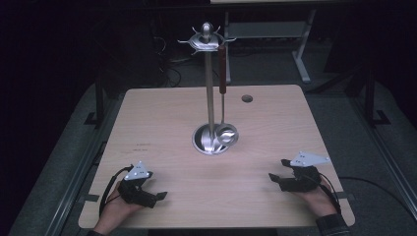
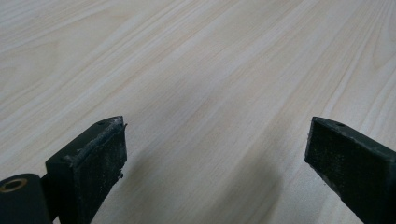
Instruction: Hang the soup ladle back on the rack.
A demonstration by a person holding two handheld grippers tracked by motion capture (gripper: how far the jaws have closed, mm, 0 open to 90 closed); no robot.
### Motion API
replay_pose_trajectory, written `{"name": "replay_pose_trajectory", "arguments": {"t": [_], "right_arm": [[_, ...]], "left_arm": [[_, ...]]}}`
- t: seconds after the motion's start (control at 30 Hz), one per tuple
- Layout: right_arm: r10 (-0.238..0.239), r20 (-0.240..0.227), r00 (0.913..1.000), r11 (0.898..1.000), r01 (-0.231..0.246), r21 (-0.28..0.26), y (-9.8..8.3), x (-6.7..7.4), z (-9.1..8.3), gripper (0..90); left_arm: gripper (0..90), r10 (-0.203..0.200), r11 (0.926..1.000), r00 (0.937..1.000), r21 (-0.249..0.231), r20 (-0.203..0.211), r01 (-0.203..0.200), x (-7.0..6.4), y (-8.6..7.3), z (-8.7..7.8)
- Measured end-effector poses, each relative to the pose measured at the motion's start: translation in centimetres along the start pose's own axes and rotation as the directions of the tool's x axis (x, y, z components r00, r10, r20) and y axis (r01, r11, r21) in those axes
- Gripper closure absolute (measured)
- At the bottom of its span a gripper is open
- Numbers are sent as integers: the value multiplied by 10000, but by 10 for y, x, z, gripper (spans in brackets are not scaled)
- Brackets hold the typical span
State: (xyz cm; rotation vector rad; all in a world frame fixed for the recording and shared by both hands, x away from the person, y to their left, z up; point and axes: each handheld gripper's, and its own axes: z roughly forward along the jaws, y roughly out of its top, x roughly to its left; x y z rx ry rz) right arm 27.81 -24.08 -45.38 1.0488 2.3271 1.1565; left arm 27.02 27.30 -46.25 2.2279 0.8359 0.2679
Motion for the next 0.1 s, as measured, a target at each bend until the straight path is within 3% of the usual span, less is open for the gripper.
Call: {"name": "replay_pose_trajectory", "arguments": {"t": [0.1], "right_arm": [[22,5,10000,10000,-22,39,-1,0,0,271]], "left_arm": [[50,-19,10000,10000,-75,-16,18,0,0,0]]}}
